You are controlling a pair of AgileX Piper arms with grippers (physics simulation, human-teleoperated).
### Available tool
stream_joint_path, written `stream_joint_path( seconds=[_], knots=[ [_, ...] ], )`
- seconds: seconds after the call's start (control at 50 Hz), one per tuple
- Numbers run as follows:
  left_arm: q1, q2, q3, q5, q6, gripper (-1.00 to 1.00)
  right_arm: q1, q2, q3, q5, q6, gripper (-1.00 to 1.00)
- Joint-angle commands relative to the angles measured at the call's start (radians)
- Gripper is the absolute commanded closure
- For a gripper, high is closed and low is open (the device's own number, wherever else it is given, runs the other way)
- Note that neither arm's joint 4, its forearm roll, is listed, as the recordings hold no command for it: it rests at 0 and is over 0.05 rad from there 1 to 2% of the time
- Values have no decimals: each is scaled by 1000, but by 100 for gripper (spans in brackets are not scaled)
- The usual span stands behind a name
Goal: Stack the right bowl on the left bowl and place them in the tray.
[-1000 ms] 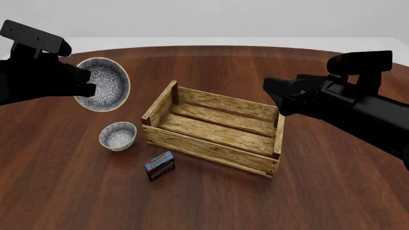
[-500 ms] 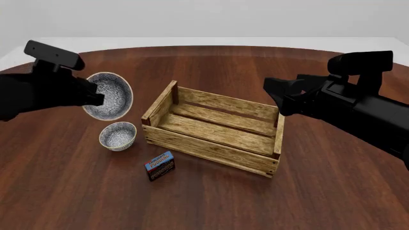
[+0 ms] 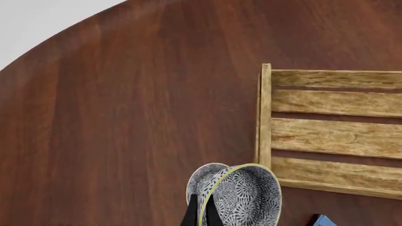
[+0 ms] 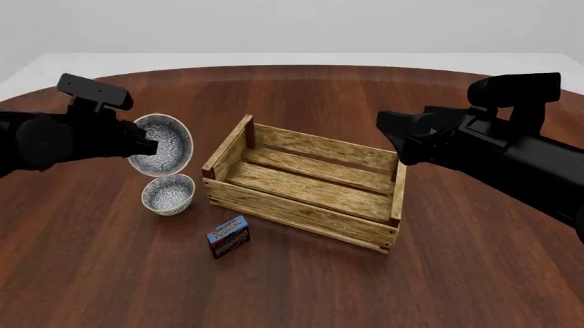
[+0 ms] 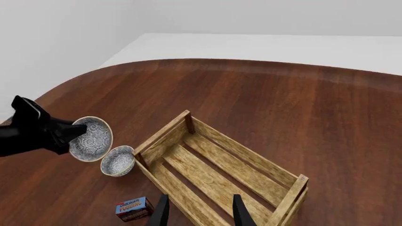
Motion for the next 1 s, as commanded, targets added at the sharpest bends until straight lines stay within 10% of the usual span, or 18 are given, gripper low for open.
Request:
stream_joint_path(
  seconds=[0.02, 1.0],
  knots=[
    [-40, 45, -9, -44, -40, 100, -3, 2, 0, -2, 1, -100],
    [12, 229, 13, -149, -61, 100, -5, 21, -3, -9, 1, -100]
  ],
)
